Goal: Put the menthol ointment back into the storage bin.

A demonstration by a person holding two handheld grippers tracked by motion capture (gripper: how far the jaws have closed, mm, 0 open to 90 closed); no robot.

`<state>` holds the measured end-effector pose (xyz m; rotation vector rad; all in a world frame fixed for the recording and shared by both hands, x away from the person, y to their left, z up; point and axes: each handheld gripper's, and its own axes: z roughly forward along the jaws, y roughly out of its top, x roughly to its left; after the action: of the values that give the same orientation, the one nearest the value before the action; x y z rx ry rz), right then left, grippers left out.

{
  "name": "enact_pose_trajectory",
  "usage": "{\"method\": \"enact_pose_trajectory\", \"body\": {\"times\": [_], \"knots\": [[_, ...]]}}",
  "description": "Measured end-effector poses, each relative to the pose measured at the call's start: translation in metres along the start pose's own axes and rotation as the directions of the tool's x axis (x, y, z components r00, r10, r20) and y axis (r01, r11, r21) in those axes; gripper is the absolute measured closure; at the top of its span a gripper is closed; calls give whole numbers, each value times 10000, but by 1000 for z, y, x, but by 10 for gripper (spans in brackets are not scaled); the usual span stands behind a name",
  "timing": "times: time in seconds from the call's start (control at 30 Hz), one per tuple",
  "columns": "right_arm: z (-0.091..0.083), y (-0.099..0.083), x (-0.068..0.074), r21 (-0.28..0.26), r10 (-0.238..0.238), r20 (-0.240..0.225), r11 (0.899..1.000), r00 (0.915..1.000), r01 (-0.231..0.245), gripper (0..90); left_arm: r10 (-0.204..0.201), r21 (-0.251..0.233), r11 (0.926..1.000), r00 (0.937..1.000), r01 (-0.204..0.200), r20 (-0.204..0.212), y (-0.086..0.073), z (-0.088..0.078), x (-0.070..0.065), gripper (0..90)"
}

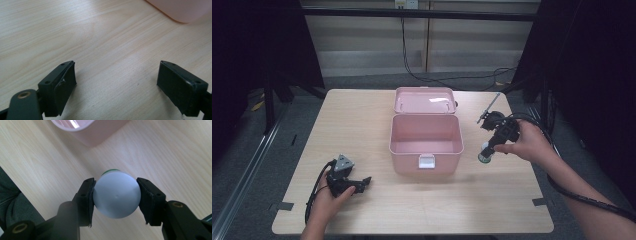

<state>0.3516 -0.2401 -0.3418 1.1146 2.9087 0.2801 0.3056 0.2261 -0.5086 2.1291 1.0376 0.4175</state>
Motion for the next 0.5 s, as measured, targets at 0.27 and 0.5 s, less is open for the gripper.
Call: {"method": "enact_pose_trajectory", "body": {"times": [0.27, 0.5], "knots": [[-15, 14, 0, -170, -17, 23, 9999, 10000, 17, 506, -28, -26, 10000, 10000, 28, 13, 0, 0, 0, 149], [-25, 29, 4, -102, -126, 131, 9999, 9998, 128, 506, -69, -30, 10000, 10000, 69, 52, 0, 0, 0, 149]]}}
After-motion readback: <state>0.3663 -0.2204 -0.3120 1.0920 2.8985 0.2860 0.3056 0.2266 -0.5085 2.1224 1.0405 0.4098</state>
